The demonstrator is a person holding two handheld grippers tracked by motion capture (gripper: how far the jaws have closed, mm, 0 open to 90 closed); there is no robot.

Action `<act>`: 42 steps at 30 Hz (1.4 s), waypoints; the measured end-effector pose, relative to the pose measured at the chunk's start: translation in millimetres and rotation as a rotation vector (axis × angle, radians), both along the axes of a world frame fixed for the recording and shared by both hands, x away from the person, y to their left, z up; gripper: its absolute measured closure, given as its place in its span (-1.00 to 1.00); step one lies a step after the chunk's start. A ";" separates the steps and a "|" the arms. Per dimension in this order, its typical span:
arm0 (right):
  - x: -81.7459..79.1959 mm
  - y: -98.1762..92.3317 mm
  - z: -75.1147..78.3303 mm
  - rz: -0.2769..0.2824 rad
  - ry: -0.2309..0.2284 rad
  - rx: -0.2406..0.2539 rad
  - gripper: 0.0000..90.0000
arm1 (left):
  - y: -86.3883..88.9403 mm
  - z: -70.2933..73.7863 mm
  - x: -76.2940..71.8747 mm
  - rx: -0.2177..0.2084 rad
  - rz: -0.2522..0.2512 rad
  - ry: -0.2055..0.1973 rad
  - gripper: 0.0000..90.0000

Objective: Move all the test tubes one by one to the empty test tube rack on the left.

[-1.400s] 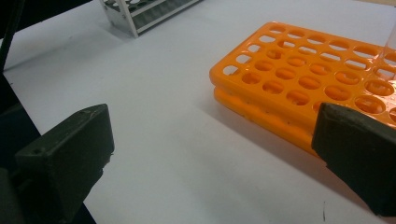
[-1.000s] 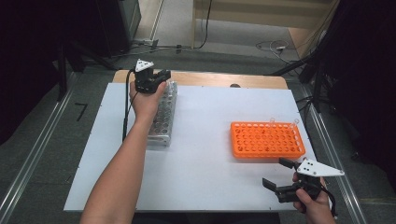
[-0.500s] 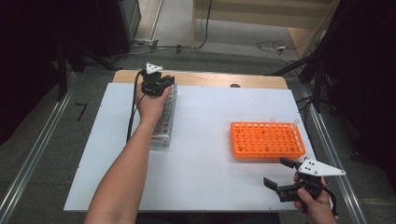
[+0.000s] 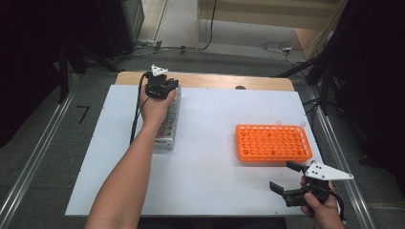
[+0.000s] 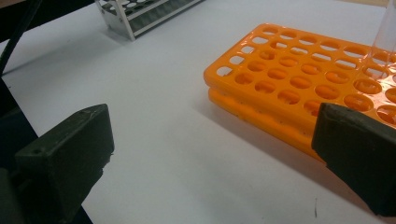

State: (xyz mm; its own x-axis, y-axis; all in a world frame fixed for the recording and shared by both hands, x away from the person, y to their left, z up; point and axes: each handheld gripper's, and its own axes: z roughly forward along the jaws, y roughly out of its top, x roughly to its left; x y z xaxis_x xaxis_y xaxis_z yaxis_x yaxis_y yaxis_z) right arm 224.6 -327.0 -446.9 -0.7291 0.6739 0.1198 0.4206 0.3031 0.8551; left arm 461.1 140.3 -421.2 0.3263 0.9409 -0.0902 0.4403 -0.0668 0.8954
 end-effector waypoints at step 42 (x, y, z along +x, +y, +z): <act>3.2 0.7 3.9 -0.018 -0.024 0.006 -1.00 | 10.8 18.1 -66.6 -0.174 -0.110 0.005 -0.87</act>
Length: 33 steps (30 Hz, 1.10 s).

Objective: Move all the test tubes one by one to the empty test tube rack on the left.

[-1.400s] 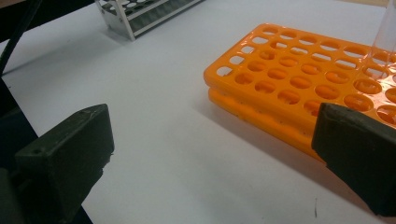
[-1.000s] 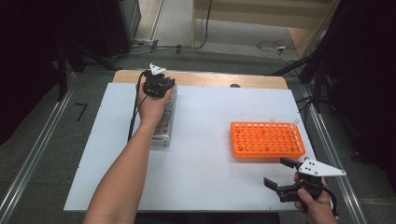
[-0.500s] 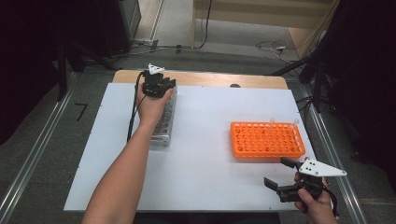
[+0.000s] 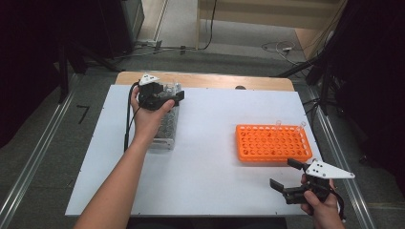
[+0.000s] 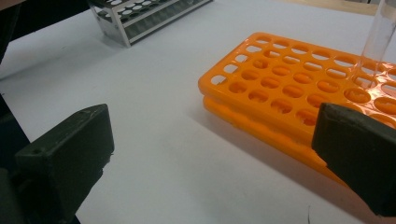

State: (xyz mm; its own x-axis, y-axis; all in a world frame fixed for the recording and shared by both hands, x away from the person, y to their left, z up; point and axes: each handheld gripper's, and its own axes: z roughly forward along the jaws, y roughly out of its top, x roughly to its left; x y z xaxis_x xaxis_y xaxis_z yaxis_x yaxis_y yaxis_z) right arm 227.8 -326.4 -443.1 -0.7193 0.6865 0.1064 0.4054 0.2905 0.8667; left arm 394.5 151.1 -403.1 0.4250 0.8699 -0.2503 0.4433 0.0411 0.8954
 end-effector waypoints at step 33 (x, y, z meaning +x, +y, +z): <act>45.7 5.3 13.7 -0.120 0.007 0.022 -0.83 | 6.7 -15.2 -166.6 0.020 -0.149 -0.111 -1.00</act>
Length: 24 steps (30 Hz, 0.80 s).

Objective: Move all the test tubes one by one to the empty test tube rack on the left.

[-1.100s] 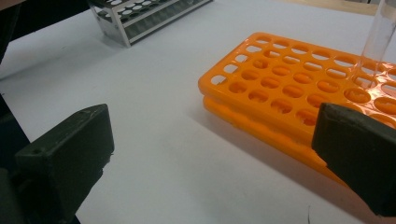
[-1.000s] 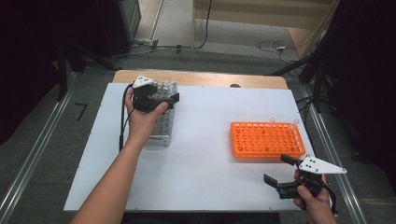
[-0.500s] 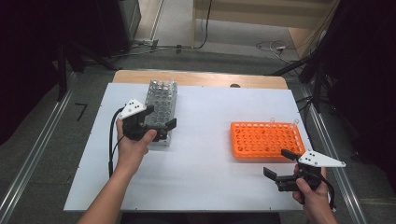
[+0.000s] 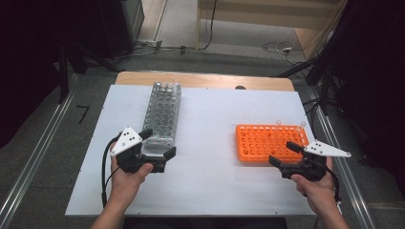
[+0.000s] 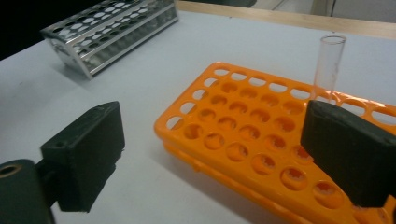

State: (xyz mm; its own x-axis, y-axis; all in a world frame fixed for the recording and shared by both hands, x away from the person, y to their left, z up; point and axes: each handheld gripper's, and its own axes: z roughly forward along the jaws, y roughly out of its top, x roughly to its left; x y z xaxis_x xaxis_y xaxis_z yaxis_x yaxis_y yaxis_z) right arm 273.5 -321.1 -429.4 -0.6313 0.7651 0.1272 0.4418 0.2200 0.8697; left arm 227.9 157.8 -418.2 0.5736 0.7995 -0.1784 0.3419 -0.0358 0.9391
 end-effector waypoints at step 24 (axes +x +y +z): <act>71.5 3.7 -17.8 -0.208 0.065 -0.137 0.13 | 8.4 -22.3 -14.0 -0.014 0.003 0.043 -1.00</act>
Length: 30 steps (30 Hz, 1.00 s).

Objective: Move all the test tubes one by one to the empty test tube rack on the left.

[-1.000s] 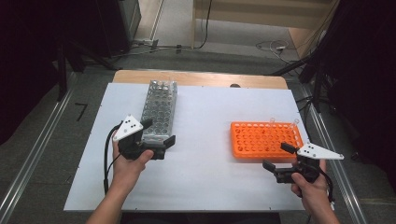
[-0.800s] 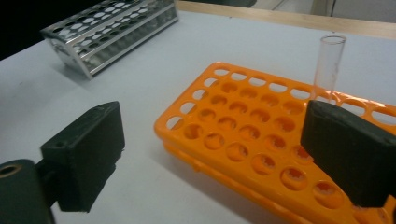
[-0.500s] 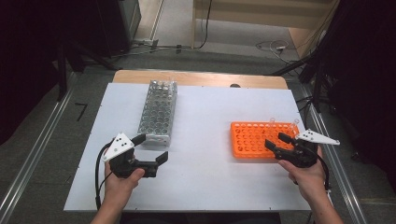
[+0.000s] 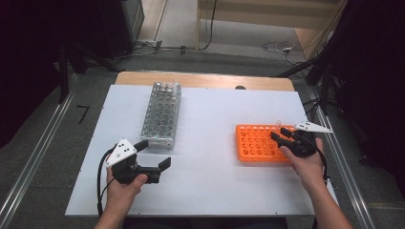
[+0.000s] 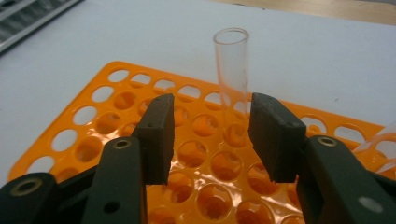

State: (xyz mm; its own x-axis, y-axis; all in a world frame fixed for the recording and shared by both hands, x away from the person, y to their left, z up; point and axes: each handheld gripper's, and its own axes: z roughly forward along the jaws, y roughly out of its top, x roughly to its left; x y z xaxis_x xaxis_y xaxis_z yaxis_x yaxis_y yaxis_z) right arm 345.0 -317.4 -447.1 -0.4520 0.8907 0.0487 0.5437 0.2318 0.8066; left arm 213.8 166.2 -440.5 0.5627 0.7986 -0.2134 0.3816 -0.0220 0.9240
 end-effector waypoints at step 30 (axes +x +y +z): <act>8.9 -1.4 -1.0 -0.051 -0.050 -0.032 0.65 | -4.1 -1.0 0.5 0.002 -0.006 0.003 -1.00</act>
State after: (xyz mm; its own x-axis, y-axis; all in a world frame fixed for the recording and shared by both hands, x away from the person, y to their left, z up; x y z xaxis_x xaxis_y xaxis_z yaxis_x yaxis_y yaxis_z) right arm 353.9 -318.8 -448.2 -0.4071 0.9134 -0.0013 0.5146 0.2306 0.8258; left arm 214.4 162.1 -441.5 0.5665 0.7960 -0.2133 0.3846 -0.0264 0.9227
